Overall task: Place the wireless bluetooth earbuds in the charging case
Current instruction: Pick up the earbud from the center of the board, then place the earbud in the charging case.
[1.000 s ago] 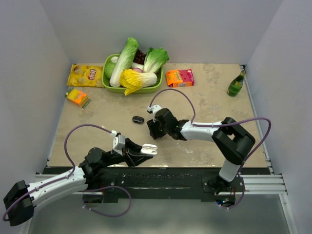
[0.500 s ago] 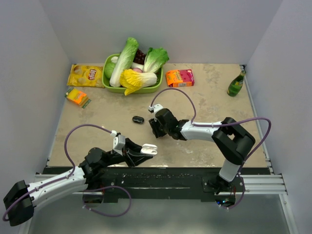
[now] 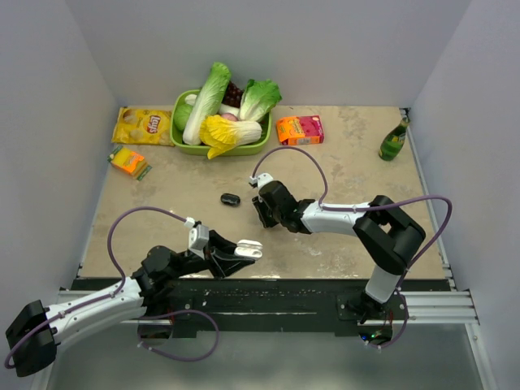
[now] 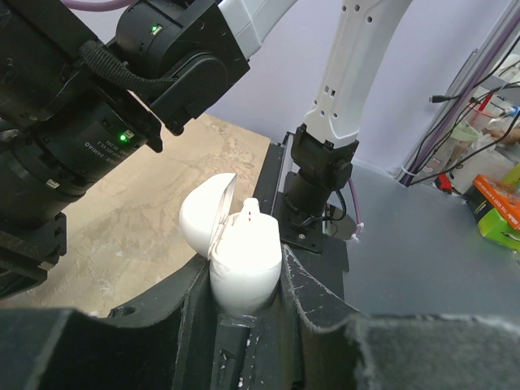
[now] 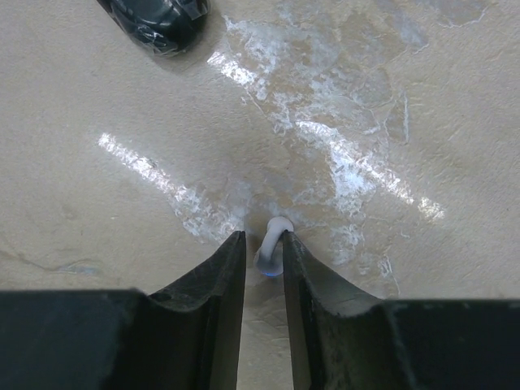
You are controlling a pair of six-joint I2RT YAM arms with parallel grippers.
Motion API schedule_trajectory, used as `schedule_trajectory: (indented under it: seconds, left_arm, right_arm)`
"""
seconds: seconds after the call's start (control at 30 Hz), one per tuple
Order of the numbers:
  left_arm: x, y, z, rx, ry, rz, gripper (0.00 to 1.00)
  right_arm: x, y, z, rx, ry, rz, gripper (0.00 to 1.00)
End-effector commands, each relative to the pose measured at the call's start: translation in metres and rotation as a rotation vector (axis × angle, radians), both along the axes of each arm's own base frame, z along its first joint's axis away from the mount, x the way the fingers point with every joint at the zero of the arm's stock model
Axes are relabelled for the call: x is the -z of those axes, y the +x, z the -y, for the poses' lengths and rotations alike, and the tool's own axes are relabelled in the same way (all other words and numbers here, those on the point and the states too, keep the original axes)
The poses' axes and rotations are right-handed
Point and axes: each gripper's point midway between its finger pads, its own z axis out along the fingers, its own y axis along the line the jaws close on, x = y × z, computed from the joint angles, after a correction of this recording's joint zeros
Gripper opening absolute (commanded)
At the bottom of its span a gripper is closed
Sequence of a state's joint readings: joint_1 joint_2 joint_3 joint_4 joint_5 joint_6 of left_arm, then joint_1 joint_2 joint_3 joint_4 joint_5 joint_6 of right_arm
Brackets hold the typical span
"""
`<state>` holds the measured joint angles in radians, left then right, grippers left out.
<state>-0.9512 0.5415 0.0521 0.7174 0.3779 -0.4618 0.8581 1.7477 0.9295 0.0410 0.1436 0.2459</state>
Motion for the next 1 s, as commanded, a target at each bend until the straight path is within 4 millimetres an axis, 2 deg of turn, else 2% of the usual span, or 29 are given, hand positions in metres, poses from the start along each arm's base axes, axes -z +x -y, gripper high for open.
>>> schedule_trajectory:
  seconds: [0.0,0.13,0.17,0.2,0.33,0.37,0.47,0.5,0.57,0.6,0.67,0.7,0.73,0.8,0.83,0.93,0.97]
  left_arm:
    - [-0.001,-0.003,-0.001,0.007,-0.03,0.006,0.0]
    - [-0.002,-0.003,-0.001,0.009,-0.031,0.007,0.0]
    - [-0.001,-0.003,-0.002,0.009,-0.03,0.006,0.0]
    - [-0.002,-0.003,-0.002,0.008,-0.032,0.009,0.0]
    - [-0.002,-0.002,-0.002,0.003,-0.029,0.01,0.0]
    - [-0.003,-0.002,-0.002,0.002,-0.031,0.01,0.0]
    - [-0.004,0.0,-0.002,-0.008,-0.033,0.012,0.0]
    - [-0.004,0.0,-0.002,-0.011,-0.033,0.012,0.0]
    - [-0.004,0.003,-0.002,-0.023,-0.034,0.008,0.0]
    - [-0.004,0.003,-0.002,-0.026,-0.035,0.009,0.0]
    - [-0.005,0.005,-0.001,-0.031,-0.04,0.005,0.0]
    - [-0.005,0.005,0.0,-0.028,-0.044,0.001,0.0]
    - [-0.006,0.004,0.002,-0.019,-0.05,0.002,0.0]
    - [-0.007,0.004,0.004,-0.009,-0.056,-0.003,0.0]
    - [-0.008,0.003,0.006,0.001,-0.061,-0.002,0.0]
    - [-0.013,0.0,0.011,0.038,-0.062,0.003,0.0]
    - [-0.015,-0.001,0.013,0.049,-0.063,0.007,0.0]
  right_arm:
    - [-0.01,0.008,0.002,0.034,-0.004,0.031,0.24]
    - [-0.01,0.01,0.005,0.052,-0.015,0.038,0.13]
    - [-0.012,0.011,0.006,0.06,-0.01,0.043,0.03]
    - [-0.013,0.011,0.008,0.07,-0.007,0.046,0.0]
    - [-0.04,0.011,0.012,0.097,0.042,0.088,0.0]
    - [-0.065,0.013,0.014,0.114,0.081,0.135,0.0]
    - [-0.107,0.01,0.022,0.122,0.141,0.209,0.0]
    - [-0.136,0.002,0.031,0.118,0.182,0.244,0.0]
    - [-0.165,-0.007,0.04,0.103,0.218,0.294,0.0]
    - [-0.194,-0.02,0.046,0.067,0.278,0.327,0.0]
    - [-0.22,-0.035,0.047,-0.018,0.322,0.36,0.0]
    - [-0.232,-0.054,0.036,-0.137,0.373,0.341,0.0]
    - [-0.249,-0.065,0.039,-0.178,0.407,0.363,0.0]
    - [-0.265,-0.09,0.032,-0.318,0.459,0.347,0.0]
    - [-0.275,-0.115,0.025,-0.449,0.512,0.32,0.0]
    - [-0.287,-0.157,0.018,-0.643,0.552,0.265,0.0]
    - [-0.287,-0.164,0.017,-0.678,0.541,0.261,0.0]
